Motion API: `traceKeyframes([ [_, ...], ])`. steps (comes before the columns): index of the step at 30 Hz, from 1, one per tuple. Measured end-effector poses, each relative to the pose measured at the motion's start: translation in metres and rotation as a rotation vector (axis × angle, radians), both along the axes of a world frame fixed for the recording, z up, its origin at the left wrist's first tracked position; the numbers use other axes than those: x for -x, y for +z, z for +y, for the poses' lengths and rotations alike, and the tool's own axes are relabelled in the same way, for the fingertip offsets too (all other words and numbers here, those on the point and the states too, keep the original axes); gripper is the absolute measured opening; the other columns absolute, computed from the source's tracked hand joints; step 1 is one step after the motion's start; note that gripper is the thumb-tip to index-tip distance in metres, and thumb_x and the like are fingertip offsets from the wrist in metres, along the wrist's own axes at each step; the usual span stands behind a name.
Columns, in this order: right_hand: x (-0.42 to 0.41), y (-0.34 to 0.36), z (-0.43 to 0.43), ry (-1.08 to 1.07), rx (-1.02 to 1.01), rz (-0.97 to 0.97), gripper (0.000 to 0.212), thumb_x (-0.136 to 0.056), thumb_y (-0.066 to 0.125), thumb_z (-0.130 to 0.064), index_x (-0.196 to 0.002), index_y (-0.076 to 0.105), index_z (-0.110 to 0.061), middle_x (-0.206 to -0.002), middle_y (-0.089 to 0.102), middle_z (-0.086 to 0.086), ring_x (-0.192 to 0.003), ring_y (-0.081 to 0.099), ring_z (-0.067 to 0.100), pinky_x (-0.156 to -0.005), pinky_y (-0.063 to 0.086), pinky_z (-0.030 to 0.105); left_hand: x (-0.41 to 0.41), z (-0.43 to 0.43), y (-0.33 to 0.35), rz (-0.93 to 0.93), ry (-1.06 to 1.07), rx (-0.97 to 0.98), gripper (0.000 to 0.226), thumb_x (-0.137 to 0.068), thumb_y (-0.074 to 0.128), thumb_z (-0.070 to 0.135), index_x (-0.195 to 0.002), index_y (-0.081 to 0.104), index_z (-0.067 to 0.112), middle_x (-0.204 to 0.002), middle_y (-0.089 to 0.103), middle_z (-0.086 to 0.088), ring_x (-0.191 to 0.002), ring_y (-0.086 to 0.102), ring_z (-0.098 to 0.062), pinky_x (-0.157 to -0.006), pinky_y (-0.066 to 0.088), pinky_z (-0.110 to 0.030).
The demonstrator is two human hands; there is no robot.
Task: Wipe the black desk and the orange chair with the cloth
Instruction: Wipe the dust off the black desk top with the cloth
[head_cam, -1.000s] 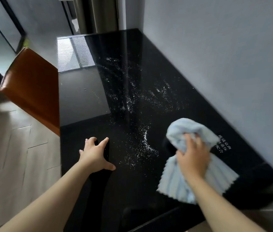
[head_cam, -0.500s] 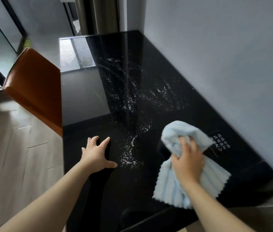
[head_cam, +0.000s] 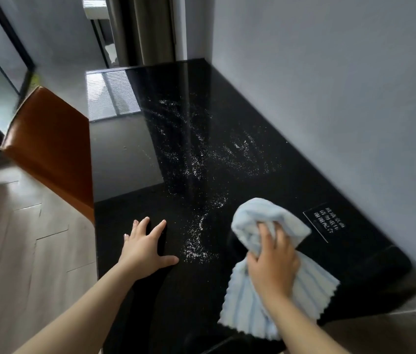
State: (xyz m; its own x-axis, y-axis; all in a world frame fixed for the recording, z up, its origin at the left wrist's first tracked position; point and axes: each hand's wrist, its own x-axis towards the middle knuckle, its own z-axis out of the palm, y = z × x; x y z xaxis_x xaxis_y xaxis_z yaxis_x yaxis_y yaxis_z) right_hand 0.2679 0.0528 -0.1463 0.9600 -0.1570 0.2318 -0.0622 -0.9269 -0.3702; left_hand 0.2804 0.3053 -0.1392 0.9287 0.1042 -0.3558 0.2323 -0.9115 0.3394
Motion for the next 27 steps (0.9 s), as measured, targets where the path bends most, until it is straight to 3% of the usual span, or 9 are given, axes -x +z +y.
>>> traceKeyframes([
  [2, 0.019, -0.002, 0.034, 0.207, 0.033, -0.050, 0.085, -0.035, 0.091, -0.024, -0.115, 0.061, -0.022, -0.114, 0.064, 0.013, -0.091, 0.065, 0.037, -0.065, 0.053, 0.049, 0.002, 0.000, 0.000, -0.010, -0.012, -0.017, 0.098, -0.074, 0.069, 0.057, -0.149, 0.011, 0.032, -0.158, -0.003, -0.009, -0.144, -0.012, -0.029, -0.115, 0.001, -0.047],
  [5, 0.016, 0.000, 0.029, 0.359, 0.073, -0.084, 0.092, -0.036, 0.090, -0.023, -0.119, 0.050, -0.026, -0.118, 0.063, 0.010, -0.093, 0.066, 0.034, -0.065, 0.054, 0.044, 0.006, 0.000, -0.001, -0.033, -0.027, -0.035, 0.096, -0.076, 0.065, 0.059, -0.149, 0.011, 0.032, -0.158, -0.003, -0.008, -0.145, -0.011, -0.028, -0.116, 0.001, -0.046],
  [8, -0.008, -0.002, -0.029, 0.086, 0.046, -0.023, 0.074, -0.059, 0.083, -0.014, -0.128, 0.055, -0.016, -0.133, 0.053, 0.016, -0.108, 0.057, 0.041, -0.074, 0.049, 0.050, 0.007, 0.002, -0.001, -0.029, -0.043, -0.045, 0.095, -0.076, 0.062, 0.062, -0.149, 0.010, 0.033, -0.158, -0.004, -0.007, -0.145, -0.011, -0.027, -0.116, 0.000, -0.045],
  [10, -0.017, -0.004, -0.058, -0.189, 0.035, 0.006, 0.067, -0.075, 0.072, -0.020, -0.136, 0.045, -0.017, -0.141, 0.043, 0.014, -0.117, 0.047, 0.039, -0.082, 0.044, 0.051, 0.007, 0.002, -0.001, -0.026, -0.049, -0.054, 0.095, -0.076, 0.061, 0.063, -0.149, 0.009, 0.033, -0.158, -0.004, -0.007, -0.145, -0.011, -0.027, -0.116, 0.001, -0.044],
  [13, -0.014, -0.006, -0.038, -0.255, 0.079, 0.082, 0.062, -0.080, 0.065, -0.030, -0.136, 0.042, -0.022, -0.143, 0.038, 0.012, -0.119, 0.041, 0.035, -0.089, 0.039, 0.051, 0.009, 0.002, -0.001, -0.031, -0.057, -0.059, 0.094, -0.077, 0.059, 0.064, -0.149, 0.009, 0.033, -0.158, -0.004, -0.005, -0.145, -0.010, -0.026, -0.116, 0.001, -0.044],
  [16, 0.008, -0.008, 0.016, 0.043, 0.077, -0.001, 0.056, -0.065, 0.076, -0.040, -0.114, 0.056, -0.025, -0.124, 0.057, 0.012, -0.102, 0.056, 0.036, -0.074, 0.046, 0.051, 0.011, 0.003, -0.003, -0.049, -0.062, -0.076, 0.093, -0.077, 0.057, 0.066, -0.150, 0.009, 0.033, -0.159, -0.004, -0.005, -0.145, -0.010, -0.026, -0.117, 0.001, -0.042],
  [19, 0.020, -0.002, 0.035, 0.288, 0.123, -0.131, 0.042, -0.068, 0.051, -0.067, -0.090, 0.057, -0.032, -0.108, 0.066, 0.001, -0.089, 0.063, 0.027, -0.063, 0.048, 0.041, 0.011, 0.004, -0.005, -0.050, -0.059, -0.086, 0.093, -0.077, 0.056, 0.067, -0.149, 0.009, 0.034, -0.159, -0.005, -0.004, -0.145, -0.011, -0.025, -0.117, 0.001, -0.041],
  [23, -0.023, 0.012, -0.011, 0.239, 0.293, -0.303, 0.040, -0.069, 0.052, -0.061, -0.059, 0.063, -0.023, -0.099, 0.067, -0.001, -0.095, 0.052, 0.027, -0.078, 0.040, 0.046, 0.010, 0.004, -0.005, -0.029, -0.060, -0.077, 0.093, -0.077, 0.057, 0.067, -0.149, 0.008, 0.035, -0.159, -0.006, -0.003, -0.145, -0.012, -0.024, -0.117, 0.001, -0.042],
  [27, -0.058, 0.029, -0.042, 0.177, 0.344, -0.423, 0.027, -0.061, 0.063, -0.045, -0.059, 0.063, -0.018, -0.098, 0.062, 0.005, -0.097, 0.041, 0.026, -0.085, 0.037, 0.055, 0.010, 0.005, -0.004, -0.026, -0.062, -0.078, 0.094, -0.077, 0.057, 0.067, -0.149, 0.007, 0.035, -0.159, -0.007, -0.003, -0.145, -0.012, -0.024, -0.117, 0.000, -0.041],
])
